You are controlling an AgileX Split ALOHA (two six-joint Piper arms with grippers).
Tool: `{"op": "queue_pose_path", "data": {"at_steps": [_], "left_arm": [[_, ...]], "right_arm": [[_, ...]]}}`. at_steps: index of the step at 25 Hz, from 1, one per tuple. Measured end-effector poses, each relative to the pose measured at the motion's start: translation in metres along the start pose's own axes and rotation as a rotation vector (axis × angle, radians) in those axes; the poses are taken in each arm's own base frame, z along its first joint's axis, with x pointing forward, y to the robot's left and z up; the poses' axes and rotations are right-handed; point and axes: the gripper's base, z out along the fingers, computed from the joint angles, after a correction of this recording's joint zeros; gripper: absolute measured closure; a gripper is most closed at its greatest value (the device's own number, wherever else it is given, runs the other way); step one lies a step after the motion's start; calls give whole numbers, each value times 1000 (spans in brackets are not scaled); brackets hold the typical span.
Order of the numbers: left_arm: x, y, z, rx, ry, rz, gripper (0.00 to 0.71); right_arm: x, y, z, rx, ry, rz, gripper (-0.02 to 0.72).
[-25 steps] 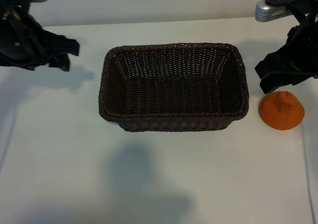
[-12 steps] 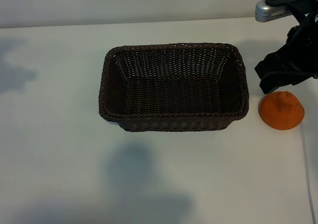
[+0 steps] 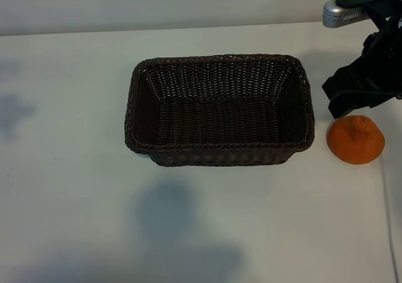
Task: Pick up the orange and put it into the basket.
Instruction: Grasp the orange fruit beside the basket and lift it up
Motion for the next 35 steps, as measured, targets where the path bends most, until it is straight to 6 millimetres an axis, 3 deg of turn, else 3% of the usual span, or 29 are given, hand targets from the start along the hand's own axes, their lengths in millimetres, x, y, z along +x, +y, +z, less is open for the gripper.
{"op": "queue_pose_path", "data": {"at_steps": [3, 5, 12, 16, 24, 35], "left_arm": [[24, -2, -29, -5, -87, 7, 115], [51, -4, -48, -9, -153, 9, 115], [131, -13, -58, 25, -260, 3, 116], [163, -16, -62, 29, -335, 24, 116], [207, -23, -39, 85, -370, 42, 116], [228, -23, -2, 96, -254, 36, 116]], "right_arm": [[0, 0, 0, 0, 1, 0, 144], [0, 0, 0, -1, 3, 1, 144], [0, 0, 0, -2, 5, 1, 144], [0, 0, 0, -2, 5, 1, 144], [0, 0, 0, -2, 5, 0, 144], [1, 0, 0, -2, 7, 0, 144]]}}
